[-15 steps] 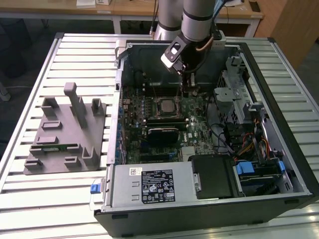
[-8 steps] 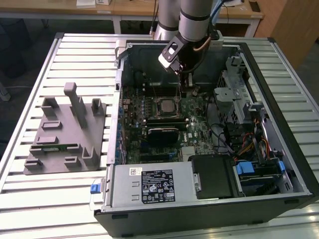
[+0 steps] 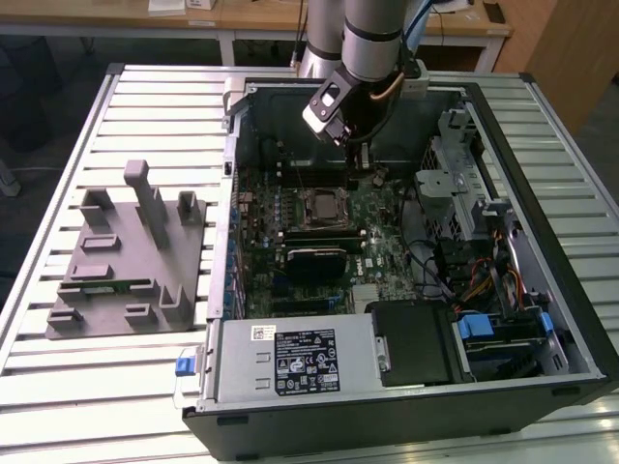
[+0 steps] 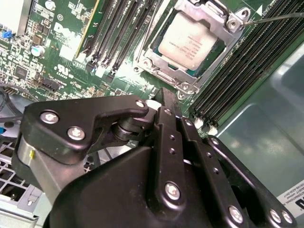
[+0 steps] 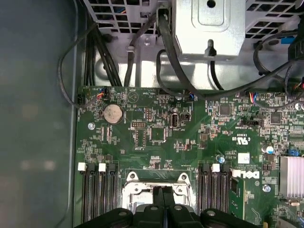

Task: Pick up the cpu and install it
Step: 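Close the cpu cover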

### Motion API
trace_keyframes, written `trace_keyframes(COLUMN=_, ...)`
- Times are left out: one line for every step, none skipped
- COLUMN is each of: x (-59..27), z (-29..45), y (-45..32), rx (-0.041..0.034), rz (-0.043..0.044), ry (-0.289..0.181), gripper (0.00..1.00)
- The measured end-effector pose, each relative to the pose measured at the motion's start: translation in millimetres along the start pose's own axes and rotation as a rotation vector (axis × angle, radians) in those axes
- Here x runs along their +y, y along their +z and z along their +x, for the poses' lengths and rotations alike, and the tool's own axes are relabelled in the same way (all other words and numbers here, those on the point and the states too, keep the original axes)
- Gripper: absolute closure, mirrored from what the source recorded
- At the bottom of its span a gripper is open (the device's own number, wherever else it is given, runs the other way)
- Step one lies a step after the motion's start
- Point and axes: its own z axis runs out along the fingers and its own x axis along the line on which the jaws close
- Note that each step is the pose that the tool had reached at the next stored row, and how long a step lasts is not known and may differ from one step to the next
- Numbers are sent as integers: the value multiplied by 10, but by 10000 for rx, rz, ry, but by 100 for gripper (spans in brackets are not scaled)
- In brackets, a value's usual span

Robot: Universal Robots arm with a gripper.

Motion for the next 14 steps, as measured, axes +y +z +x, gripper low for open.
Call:
trace_keyframes(x=0, z=0, y=0, rx=1, rz=0, ry=0, gripper=89)
trace_keyframes(x=0, z=0, y=1, rx=1, rz=-1, ry=1, gripper=89)
trace_keyframes(x=0, z=0, y=1, rx=1, rz=-1, ry=1, gripper=89)
trace_keyframes(x=0, z=0, y=1, rx=1, rz=0, ry=1, gripper=89)
trace_keyframes(x=0, z=0, y=1, rx=1, rz=-1, ry=1, gripper=89)
trace_keyframes(x=0, z=0, y=1, rx=1, rz=0, ry=1, gripper=89)
trace_keyframes(x=-5, z=0, y=1, rx=1, rz=-1, ry=2, gripper=89)
trace_keyframes(x=-17, z=0, y=1, rx=1, rz=-1, ry=2, gripper=89)
trace_keyframes(x=-33, z=0, y=2, rx=2, rz=-1, ry=1, gripper=89)
trace_keyframes(x=-51, z=1, y=3, rx=2, rz=0, ry=1, gripper=89)
trace_keyframes(x=-69, z=1, y=4, rx=3, rz=-1, ry=1, gripper=89)
trace_keyframes(x=-87, z=1, y=6, rx=3, rz=-1, ry=0, gripper=89)
trace_keyframes(x=-105, z=2, y=8, rx=2, rz=-1, ry=1, gripper=89)
trace_keyframes(x=-122, z=2, y=12, rx=2, rz=-1, ry=1, gripper=89)
